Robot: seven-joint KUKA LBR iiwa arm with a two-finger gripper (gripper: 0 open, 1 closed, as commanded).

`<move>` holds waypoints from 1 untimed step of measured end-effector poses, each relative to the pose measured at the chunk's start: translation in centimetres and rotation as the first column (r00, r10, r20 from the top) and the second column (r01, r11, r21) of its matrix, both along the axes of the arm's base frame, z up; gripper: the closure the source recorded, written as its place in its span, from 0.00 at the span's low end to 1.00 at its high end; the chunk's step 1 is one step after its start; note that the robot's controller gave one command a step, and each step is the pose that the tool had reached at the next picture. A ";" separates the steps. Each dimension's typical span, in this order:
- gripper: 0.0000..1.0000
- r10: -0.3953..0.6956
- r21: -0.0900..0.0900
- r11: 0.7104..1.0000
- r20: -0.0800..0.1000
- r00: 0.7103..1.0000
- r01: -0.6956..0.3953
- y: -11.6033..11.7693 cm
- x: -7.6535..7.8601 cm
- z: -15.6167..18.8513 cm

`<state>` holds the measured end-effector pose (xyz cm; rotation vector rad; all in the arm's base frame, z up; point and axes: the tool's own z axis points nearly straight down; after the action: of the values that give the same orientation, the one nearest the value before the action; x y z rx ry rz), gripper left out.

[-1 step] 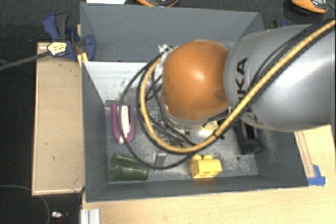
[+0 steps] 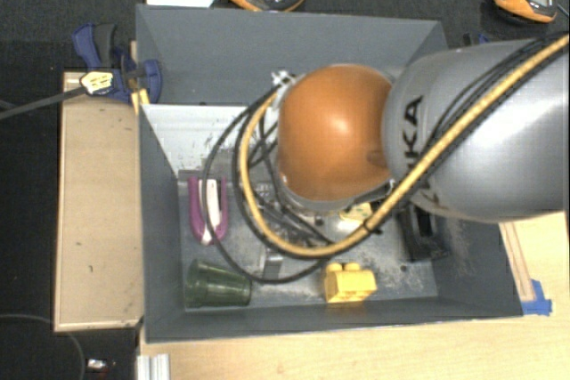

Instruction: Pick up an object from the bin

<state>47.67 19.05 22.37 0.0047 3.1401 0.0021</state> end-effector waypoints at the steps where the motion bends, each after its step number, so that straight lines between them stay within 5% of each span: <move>1: 0.00 -0.168 0.003 0.986 0.002 0.986 0.168 5.0 0.6 -13.9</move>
Offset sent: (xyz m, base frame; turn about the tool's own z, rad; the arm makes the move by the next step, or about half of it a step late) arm 0.0042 0.0571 -0.0861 0.1738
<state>48.29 24.08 8.43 0.2691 3.1263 0.0060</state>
